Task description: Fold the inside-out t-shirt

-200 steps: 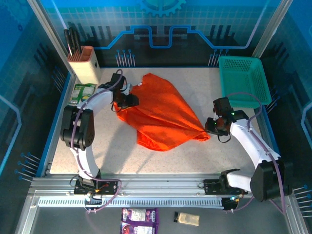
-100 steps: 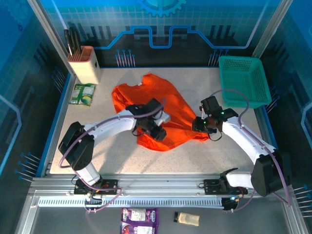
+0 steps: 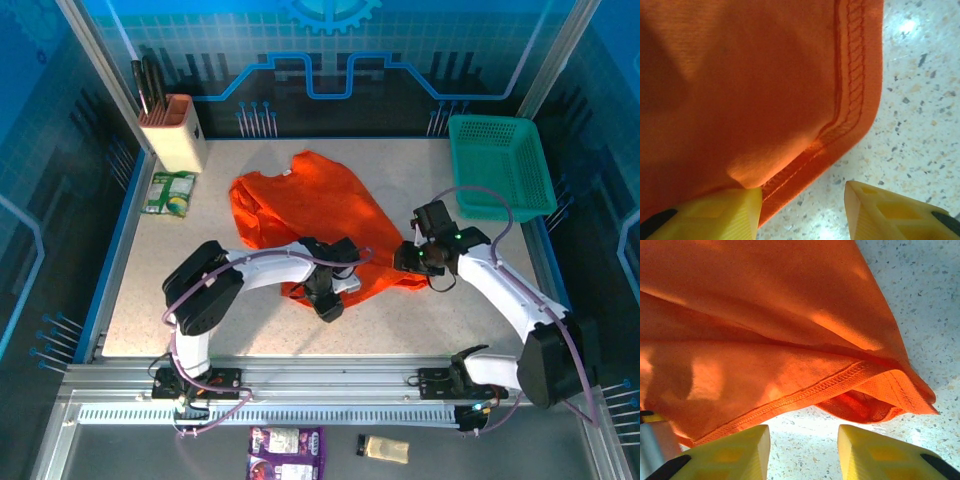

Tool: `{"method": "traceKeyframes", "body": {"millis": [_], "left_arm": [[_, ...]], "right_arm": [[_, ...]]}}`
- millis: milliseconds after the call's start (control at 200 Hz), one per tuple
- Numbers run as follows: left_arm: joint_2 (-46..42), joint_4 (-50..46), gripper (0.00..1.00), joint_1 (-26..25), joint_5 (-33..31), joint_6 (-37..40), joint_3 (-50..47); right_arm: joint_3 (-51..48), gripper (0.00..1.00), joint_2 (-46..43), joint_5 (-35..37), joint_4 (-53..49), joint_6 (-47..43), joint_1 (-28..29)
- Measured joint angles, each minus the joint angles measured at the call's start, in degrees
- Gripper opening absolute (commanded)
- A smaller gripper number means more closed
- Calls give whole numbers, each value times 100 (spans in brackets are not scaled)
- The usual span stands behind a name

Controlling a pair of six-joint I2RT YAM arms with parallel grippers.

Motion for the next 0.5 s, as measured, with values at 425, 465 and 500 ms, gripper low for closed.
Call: {"method": "traceKeyframes", "body": {"millis": [425,465,500], "left_arm": [[214,-92,0,24,-374,157,308],[212,-68,0,46,-365,153,326],[197,-68,0,74,-321,133,341]], "right_arm": [[-313,37,-382,0,-13,118,33],[-343,37,-448,-2,-11,140,70],[-376,36,-518,-17,-9,179,105]]}}
